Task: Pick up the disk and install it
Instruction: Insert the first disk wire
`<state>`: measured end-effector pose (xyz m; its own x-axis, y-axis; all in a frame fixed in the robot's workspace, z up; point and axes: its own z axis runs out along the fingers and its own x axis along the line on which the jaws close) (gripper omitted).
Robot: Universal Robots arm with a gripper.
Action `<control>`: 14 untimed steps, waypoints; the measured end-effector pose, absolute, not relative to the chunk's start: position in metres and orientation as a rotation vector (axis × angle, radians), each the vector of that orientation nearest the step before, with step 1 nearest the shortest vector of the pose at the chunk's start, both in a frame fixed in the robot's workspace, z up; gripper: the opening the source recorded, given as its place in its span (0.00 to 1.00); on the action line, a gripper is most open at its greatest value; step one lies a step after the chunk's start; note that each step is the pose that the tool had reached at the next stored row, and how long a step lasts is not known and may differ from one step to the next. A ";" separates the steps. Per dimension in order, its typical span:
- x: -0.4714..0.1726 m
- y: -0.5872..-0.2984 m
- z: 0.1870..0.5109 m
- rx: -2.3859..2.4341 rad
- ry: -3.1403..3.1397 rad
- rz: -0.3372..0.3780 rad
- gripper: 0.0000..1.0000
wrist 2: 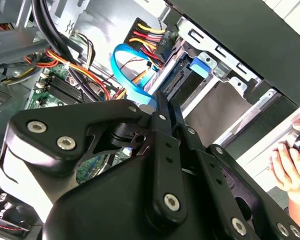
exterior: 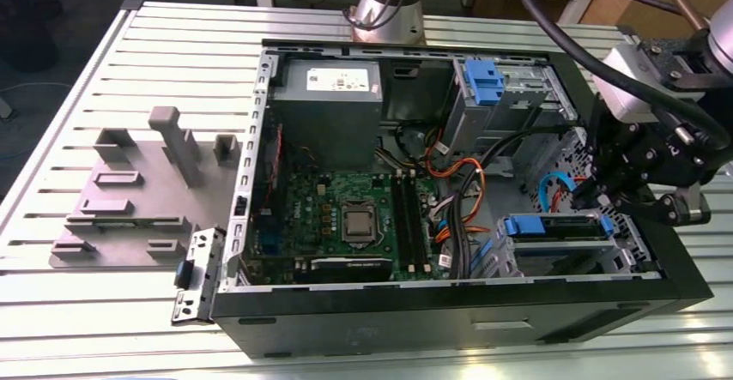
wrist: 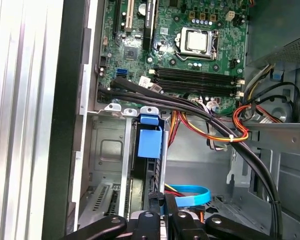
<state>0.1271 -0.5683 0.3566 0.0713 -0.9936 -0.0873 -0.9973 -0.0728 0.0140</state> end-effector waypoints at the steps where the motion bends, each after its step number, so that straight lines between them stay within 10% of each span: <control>1: 0.127 -0.568 0.357 -2.263 2.105 0.114 0.16; 14: 0.123 -0.574 0.354 -2.254 2.095 0.095 0.16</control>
<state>0.1227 -0.5736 0.3537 0.0730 -0.9935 -0.0878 -0.9973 -0.0730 -0.0037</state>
